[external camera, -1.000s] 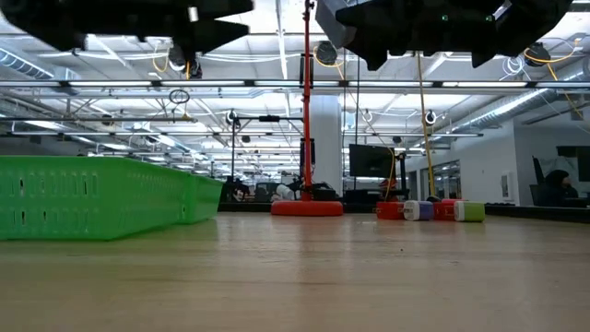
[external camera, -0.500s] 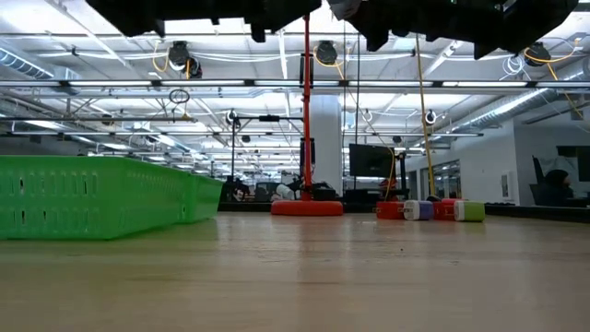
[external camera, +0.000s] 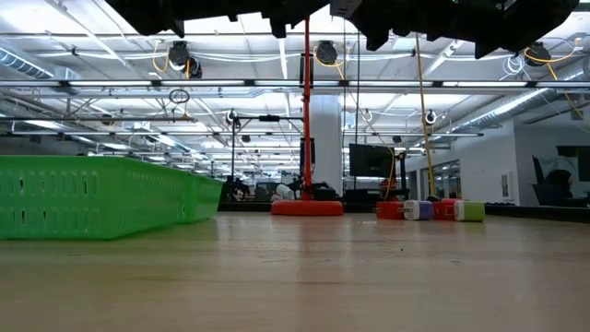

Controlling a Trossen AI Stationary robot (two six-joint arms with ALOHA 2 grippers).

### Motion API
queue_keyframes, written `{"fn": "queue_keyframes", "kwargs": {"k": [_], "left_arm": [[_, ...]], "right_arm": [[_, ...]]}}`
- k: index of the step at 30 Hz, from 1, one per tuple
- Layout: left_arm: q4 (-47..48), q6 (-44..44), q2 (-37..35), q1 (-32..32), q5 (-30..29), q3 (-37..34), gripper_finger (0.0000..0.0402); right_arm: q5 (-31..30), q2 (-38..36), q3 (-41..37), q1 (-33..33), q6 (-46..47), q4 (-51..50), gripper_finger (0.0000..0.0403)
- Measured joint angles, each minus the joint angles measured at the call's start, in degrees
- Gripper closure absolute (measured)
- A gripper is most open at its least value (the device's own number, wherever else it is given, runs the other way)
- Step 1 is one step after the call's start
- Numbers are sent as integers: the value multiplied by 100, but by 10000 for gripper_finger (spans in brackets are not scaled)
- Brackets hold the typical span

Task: Pick & Place Office items
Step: Put the light blue charger adapter into the top green bin

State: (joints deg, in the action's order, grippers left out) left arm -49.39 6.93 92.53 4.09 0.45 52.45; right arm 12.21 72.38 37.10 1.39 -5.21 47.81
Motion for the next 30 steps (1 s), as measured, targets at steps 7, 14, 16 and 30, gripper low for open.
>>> {"fn": "queue_keyframes", "kwargs": {"k": [7,14,16,30], "left_arm": [[-100,-467,0,-4,9,0,128],[618,-526,23,5,-109,431,128],[889,-487,106,7,-221,606,128],[1016,-89,227,-52,-370,750,187]], "right_arm": [[-15,0,0,-1,-1,1,186],[-160,-6,0,-3,-46,41,188],[-175,-4,-4,-1,-42,7,186],[-197,0,-9,4,9,-124,184]]}}
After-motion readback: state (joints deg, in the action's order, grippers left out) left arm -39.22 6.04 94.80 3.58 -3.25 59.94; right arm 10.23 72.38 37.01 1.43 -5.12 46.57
